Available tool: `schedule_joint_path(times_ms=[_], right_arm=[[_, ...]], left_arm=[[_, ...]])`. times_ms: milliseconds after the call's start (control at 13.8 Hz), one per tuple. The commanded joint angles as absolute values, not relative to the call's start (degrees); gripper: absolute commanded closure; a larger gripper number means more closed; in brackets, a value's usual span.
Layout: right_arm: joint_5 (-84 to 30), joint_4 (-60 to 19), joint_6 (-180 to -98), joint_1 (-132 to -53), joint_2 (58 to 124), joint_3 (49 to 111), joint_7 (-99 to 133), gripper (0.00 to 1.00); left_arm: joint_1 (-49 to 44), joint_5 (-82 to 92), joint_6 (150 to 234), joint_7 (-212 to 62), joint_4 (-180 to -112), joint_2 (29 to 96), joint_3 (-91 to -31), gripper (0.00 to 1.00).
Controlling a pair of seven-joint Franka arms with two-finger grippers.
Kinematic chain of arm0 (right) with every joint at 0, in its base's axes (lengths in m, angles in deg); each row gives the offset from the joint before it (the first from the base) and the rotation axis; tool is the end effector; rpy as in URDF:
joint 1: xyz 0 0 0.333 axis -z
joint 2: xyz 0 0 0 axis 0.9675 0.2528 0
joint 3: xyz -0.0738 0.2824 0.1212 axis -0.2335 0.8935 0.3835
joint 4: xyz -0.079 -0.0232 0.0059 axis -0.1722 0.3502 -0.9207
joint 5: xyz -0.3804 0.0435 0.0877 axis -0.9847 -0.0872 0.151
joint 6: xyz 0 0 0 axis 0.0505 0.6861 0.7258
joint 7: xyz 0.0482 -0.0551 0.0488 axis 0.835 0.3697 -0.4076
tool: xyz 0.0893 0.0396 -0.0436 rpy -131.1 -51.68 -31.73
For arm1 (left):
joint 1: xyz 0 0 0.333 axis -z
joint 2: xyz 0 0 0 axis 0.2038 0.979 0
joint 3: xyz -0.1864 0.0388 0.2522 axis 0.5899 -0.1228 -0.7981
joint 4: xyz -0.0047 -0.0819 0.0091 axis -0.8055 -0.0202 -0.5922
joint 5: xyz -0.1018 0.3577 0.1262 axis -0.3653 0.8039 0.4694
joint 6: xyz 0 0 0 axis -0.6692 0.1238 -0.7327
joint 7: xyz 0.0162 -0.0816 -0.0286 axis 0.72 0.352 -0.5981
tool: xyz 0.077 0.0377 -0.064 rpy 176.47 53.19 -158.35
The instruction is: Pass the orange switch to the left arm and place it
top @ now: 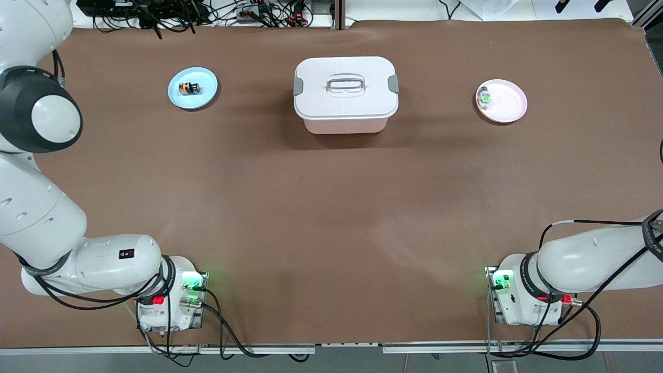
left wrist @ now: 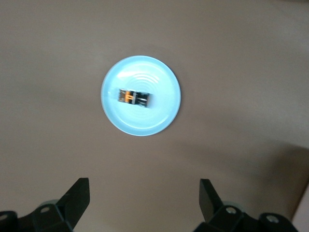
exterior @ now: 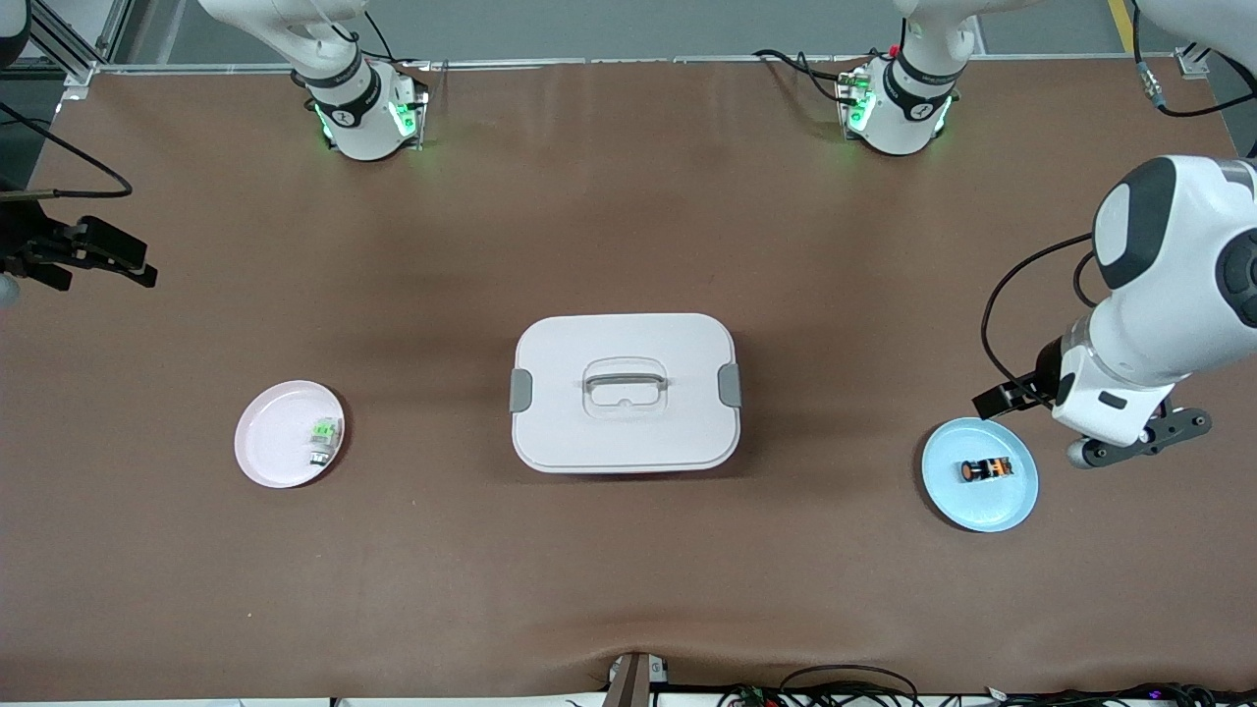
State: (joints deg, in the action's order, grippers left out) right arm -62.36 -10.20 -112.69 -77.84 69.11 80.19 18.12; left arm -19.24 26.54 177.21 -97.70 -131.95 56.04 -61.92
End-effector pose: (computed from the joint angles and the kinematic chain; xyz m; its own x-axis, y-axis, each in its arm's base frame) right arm 0.5614 -0.0238 0.6228 0.9998 0.0160 -0.0104 0.0157 -0.9995 -0.0286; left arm 0.6526 -0.0703 0.4874 0.9564 0.2899 0.0352 0.2920 -0.9498 -0.1122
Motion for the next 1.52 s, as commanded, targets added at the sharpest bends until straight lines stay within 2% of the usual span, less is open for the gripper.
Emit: schedule_joint_path(times_ms=[0, 578, 1446], right_arm=[[-62.97, -10.36, -112.69, -77.47, 68.33, 80.51, 17.81, 0.0], [-62.35, -9.48, -112.61, -77.64, 68.33, 80.6, 18.16, 0.0], [-63.93, -9.3, -111.55, -77.55, 68.06, 80.6, 18.25, 0.0]], left_arm=[[-20.46, 28.29, 175.79, -97.92, -132.69, 52.17, -62.26, 0.0], [-20.37, 24.6, 167.71, -97.66, -133.48, 45.23, -60.5, 0.0], [-18.97, 21.26, 167.88, -92.31, -132.86, 46.28, -59.27, 0.0]])
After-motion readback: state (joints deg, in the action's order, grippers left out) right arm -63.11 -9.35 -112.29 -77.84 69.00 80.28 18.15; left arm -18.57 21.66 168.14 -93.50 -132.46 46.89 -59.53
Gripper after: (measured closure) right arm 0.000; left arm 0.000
